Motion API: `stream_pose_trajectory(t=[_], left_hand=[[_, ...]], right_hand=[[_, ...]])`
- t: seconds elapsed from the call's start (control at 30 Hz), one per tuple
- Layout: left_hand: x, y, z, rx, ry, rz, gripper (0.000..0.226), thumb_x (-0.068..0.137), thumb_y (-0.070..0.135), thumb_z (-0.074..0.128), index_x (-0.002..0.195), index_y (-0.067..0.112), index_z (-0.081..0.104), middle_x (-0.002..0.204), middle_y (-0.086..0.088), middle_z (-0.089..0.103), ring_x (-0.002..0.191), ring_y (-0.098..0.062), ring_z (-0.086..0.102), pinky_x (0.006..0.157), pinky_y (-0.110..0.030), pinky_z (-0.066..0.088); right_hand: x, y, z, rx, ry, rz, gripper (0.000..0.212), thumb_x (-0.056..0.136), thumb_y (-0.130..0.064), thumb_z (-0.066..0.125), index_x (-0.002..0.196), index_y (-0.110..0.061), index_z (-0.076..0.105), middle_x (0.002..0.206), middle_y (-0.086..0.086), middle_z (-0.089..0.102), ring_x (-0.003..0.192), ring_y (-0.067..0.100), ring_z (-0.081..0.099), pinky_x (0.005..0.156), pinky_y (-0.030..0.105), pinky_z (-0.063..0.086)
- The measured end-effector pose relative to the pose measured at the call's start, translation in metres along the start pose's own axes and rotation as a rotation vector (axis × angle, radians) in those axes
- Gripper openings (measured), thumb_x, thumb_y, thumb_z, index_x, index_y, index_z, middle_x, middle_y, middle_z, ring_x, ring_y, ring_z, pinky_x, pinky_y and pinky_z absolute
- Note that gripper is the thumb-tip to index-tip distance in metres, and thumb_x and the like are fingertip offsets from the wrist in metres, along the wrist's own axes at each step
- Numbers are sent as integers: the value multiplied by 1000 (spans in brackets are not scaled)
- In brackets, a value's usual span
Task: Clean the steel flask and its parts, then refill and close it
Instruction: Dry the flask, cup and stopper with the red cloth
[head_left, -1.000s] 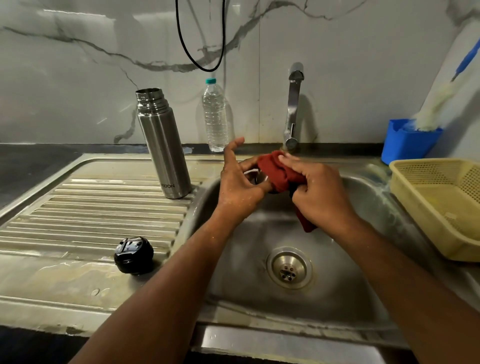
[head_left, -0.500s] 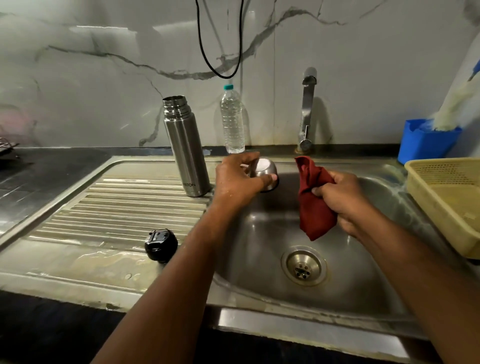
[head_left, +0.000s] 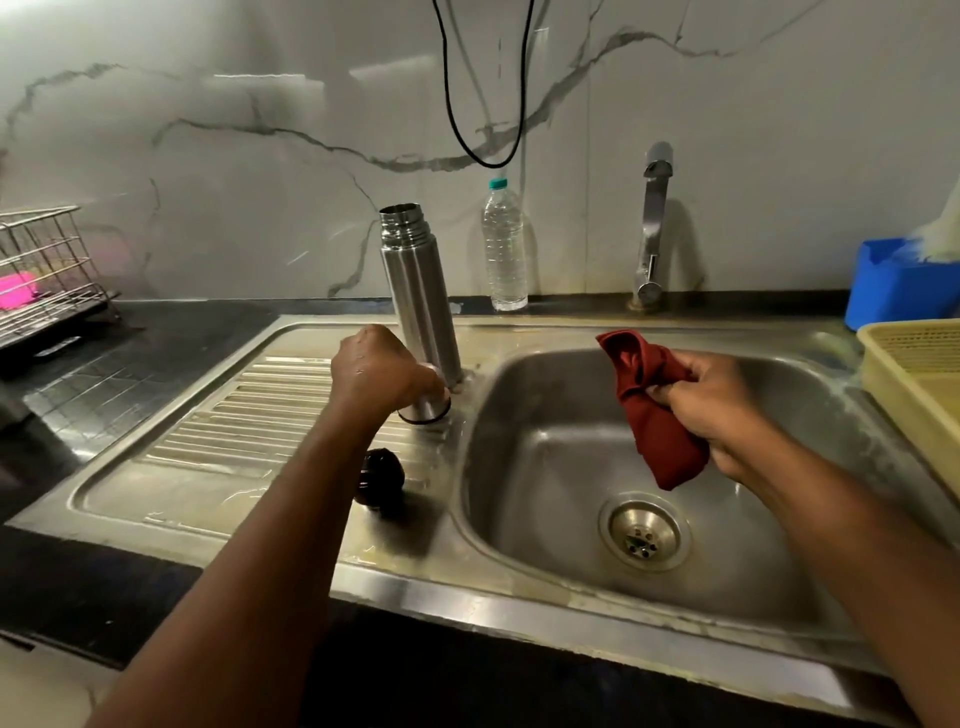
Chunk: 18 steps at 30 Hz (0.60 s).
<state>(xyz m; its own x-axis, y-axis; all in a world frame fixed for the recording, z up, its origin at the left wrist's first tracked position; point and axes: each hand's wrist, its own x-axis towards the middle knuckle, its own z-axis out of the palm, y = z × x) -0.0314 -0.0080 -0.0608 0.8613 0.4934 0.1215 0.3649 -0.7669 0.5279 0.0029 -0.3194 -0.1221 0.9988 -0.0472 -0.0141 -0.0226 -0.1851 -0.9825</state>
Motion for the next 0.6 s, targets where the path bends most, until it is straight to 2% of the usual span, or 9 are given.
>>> stream_pose_trajectory(t=[0.07,0.13,0.3,0.37,0.47,0.6], left_hand=[[3,-4,-1,37,-8,-23,44,56,38,101,83,11,79,85,-4,74,87,-21,66,66,-30,51],[5,-9,1,48,-14,-42,48,54,39,102,85,11,79,90,-5,75,90,-23,66,71,-31,53],[5,-16,4,34,-22,-57,55,53,41,103,90,10,76,95,-8,74,98,-28,67,87,-40,60],[4,-19,5,26,-27,-53,59,56,44,102,96,10,75,101,-8,74,102,-28,67,89,-43,59],[-1,-22,3,70,-41,-20,79,60,59,97,116,11,70,119,-6,69,113,-28,62,93,-42,55],[-21,-24,-14,120,-62,13,84,62,73,88,115,10,67,106,-4,63,105,-26,61,95,-46,56]], right_hand=[[1,2,1,8,-5,13,37,95,2,65,92,-34,71,98,3,75,90,26,70,83,43,59],[3,4,1,25,-15,22,31,94,0,68,93,-31,70,101,4,75,91,26,71,77,37,58],[6,8,1,30,-50,31,25,95,-8,71,114,-25,70,103,3,74,94,26,70,74,36,56],[7,8,2,24,-50,19,25,94,-9,72,113,-25,70,104,4,74,94,26,71,76,37,56],[6,9,4,-5,-63,4,24,93,-9,73,105,-29,71,103,3,75,96,27,71,83,40,58],[3,8,5,-59,-100,-20,26,93,-9,72,98,-35,68,107,1,74,99,26,69,92,47,57]])
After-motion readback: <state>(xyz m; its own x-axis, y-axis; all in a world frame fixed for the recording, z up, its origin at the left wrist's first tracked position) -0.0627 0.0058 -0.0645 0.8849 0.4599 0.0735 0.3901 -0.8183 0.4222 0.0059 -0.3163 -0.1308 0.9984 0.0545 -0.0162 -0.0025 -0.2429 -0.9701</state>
